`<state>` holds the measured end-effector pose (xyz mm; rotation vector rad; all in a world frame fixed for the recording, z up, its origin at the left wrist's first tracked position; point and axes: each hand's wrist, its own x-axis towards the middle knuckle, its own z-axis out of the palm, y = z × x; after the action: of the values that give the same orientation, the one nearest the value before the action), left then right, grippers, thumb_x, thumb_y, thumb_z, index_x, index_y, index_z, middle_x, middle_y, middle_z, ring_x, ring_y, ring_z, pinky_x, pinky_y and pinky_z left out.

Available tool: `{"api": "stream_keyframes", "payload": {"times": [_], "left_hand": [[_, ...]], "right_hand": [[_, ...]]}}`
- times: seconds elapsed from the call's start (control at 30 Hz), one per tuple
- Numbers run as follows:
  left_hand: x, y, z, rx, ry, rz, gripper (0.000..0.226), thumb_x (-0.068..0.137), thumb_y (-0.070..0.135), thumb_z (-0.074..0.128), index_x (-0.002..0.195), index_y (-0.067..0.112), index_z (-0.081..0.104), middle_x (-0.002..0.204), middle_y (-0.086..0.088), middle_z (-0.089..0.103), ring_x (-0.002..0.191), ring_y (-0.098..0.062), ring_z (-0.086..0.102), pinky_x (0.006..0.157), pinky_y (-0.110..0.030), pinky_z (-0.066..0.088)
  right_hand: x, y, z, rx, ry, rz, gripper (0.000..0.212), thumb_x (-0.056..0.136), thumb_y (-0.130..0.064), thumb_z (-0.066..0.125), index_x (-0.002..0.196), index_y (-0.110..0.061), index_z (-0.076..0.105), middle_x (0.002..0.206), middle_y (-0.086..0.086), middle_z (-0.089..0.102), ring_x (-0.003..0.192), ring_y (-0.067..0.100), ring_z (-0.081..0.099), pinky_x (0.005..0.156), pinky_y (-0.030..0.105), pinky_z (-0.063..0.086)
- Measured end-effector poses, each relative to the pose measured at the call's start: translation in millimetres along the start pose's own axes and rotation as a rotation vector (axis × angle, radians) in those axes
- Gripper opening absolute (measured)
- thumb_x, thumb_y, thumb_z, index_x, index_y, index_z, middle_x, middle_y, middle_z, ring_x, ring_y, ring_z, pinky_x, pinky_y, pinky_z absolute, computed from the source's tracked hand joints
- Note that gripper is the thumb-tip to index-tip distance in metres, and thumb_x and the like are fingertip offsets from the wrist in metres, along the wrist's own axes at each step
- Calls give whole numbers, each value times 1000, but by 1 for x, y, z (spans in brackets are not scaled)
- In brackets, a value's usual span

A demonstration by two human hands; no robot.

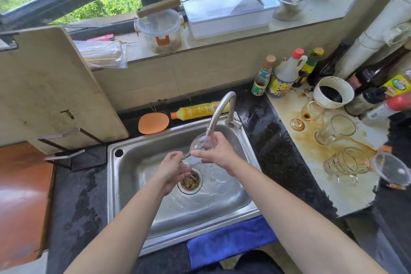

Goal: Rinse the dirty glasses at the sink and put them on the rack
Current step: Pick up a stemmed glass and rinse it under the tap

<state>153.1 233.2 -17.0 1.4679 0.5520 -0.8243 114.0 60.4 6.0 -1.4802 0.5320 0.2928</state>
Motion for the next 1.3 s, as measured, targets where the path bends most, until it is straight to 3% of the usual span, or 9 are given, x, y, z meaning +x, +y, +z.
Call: {"api": "stream_keyframes", "payload": {"times": [0.13,0.27,0.5,0.6,0.73,0.93,1.07,1.17,1.3], "left_hand": [[2,5,-4,-63,19,34,36,105,8,48,141,7,47,132,-18,48,104,-36,62,76,-37,55],[1,8,-8,-20,-7,94,43,104,7,49,146,9,43,122,-19,53,98,-30,61,77,-36,54],[0,2,-6,77,36,34,43,104,37,51,134,6,49,84,-10,52,67,-17,46,63,-28,43],[-4,3,-5,72,47,19,44,101,44,53,128,10,52,87,-10,51,71,-19,48,67,-30,47],[-3,8,-7,-37,6,94,39,103,22,57,139,10,49,127,-16,56,100,-28,63,80,-35,54],[-5,12,-10,44,45,176,34,98,8,61,131,12,58,115,-12,59,77,-21,54,58,-27,46],[-4,12,-12,89,47,187,43,95,18,68,136,20,54,116,-13,61,68,-14,46,52,-24,38],[-8,13,-12,72,5,225,54,92,11,71,140,24,49,123,-13,57,88,-22,59,67,-30,51],[-9,12,-12,63,15,278,54,92,0,67,140,19,51,116,-15,57,88,-24,60,70,-32,54]], "right_hand": [[-2,4,0,-61,-19,28,75,74,-35,91,130,-22,44,125,6,58,96,23,74,67,27,61],[-3,6,0,-92,-19,44,69,81,-44,83,136,-27,46,121,9,62,93,21,75,66,24,61],[-1,0,-1,-47,-39,-65,67,82,-16,85,138,-23,48,126,-1,58,102,6,64,75,20,59],[-1,-2,-1,-22,-28,-65,60,84,-31,84,133,-23,52,125,-2,57,106,10,63,77,26,62],[0,-1,0,-14,-16,4,53,82,-48,81,121,-22,56,125,2,62,98,22,73,71,25,62],[0,7,-3,13,-65,-30,71,78,-8,87,136,-25,50,124,-1,58,105,15,65,82,29,62],[0,11,-6,12,-70,1,70,77,-29,90,135,-24,51,128,6,58,106,18,68,76,27,62],[0,8,-5,-39,-33,32,71,76,-48,87,133,-23,51,119,5,62,92,17,72,76,27,63],[0,6,-6,-7,-65,1,70,80,-28,88,138,-21,49,131,-1,52,108,16,66,81,31,63]]}}
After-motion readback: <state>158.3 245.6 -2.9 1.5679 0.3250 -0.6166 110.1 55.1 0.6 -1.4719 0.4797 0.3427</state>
